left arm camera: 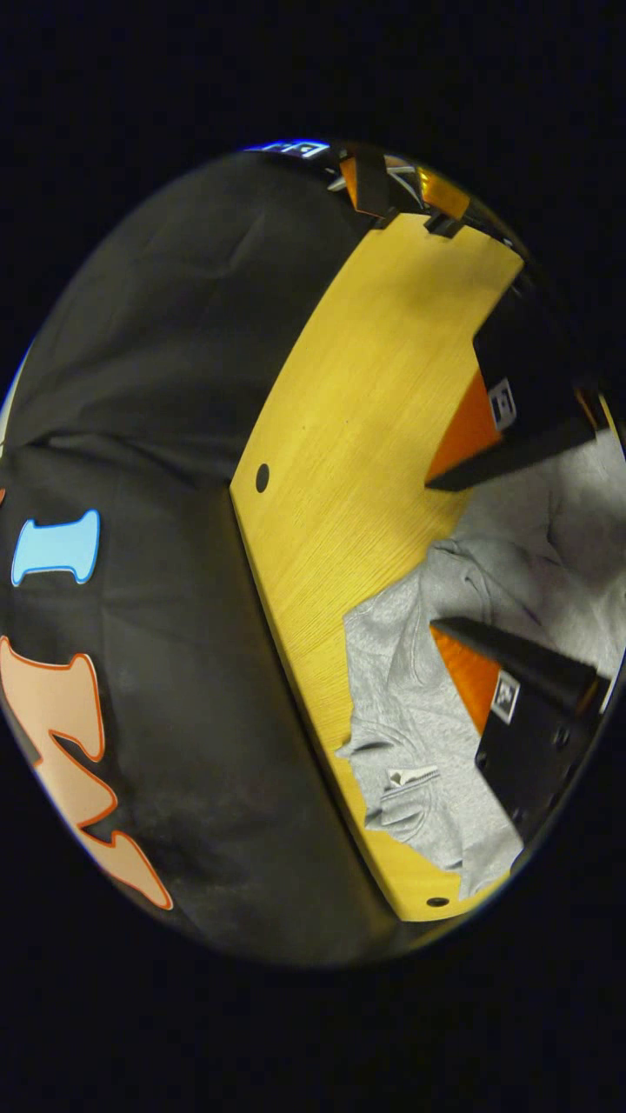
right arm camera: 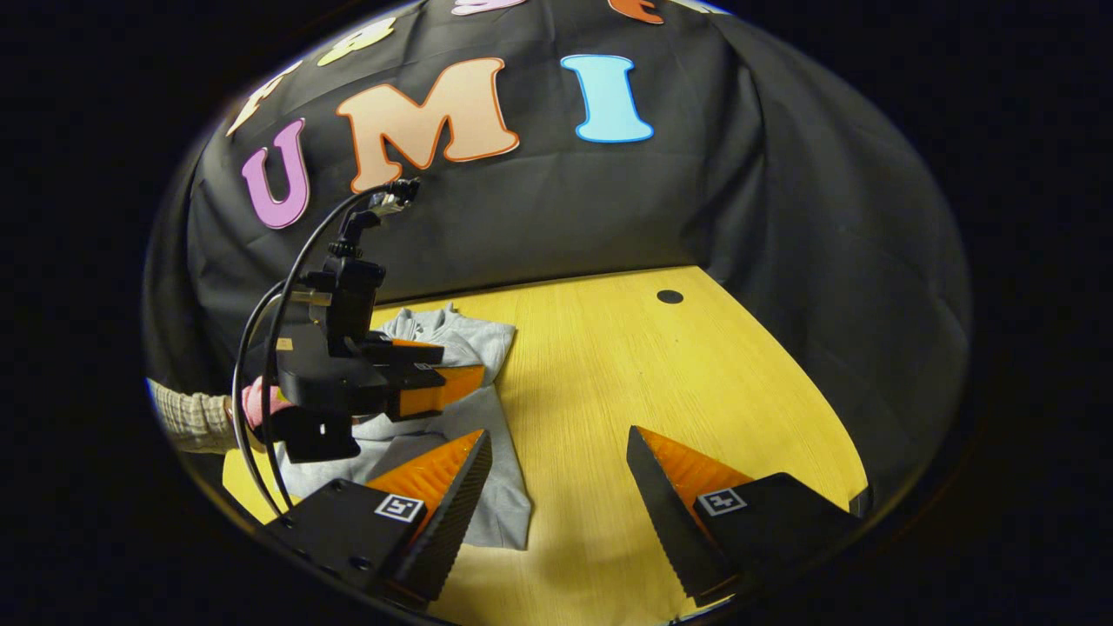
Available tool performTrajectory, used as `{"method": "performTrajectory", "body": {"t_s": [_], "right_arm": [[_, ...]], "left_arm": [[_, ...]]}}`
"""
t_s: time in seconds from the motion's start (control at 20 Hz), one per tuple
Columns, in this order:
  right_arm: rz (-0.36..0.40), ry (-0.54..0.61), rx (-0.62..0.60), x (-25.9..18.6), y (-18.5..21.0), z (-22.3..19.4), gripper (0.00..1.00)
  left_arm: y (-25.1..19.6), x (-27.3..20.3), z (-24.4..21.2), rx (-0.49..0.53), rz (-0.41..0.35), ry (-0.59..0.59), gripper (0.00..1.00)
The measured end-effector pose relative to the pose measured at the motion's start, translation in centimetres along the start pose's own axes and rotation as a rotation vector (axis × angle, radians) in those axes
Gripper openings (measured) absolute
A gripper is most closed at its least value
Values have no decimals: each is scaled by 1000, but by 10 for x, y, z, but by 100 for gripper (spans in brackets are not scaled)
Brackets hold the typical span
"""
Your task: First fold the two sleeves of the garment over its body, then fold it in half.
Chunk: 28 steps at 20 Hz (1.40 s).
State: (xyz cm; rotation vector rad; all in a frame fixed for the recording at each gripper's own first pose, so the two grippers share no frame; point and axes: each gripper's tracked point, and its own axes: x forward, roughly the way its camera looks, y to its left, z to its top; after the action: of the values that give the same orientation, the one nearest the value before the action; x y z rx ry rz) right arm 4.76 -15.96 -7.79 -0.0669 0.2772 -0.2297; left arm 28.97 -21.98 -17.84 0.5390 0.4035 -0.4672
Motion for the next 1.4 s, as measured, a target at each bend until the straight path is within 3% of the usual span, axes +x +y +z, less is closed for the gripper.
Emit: {"method": "performTrajectory", "body": {"t_s": [0.05,0.25,0.45,0.95,1.05,1.2,1.4], "right_arm": [[12,13,-10,1,3,-5,98],[66,46,-51,3,17,-20,95],[129,81,-88,8,36,-38,95],[246,181,-177,29,76,-88,98],[242,207,-191,36,76,-101,95],[235,254,-220,42,73,-124,98],[233,298,-216,45,78,-144,95]], "left_arm": [[4,-4,-6,21,7,-2,99],[18,-45,-42,70,23,85,97],[28,-101,-87,-19,26,132,94],[91,-239,-205,-199,248,233,94],[93,-254,-227,-256,282,251,94],[95,-263,-252,-353,339,258,94],[94,-262,-269,-443,371,254,91]]}}
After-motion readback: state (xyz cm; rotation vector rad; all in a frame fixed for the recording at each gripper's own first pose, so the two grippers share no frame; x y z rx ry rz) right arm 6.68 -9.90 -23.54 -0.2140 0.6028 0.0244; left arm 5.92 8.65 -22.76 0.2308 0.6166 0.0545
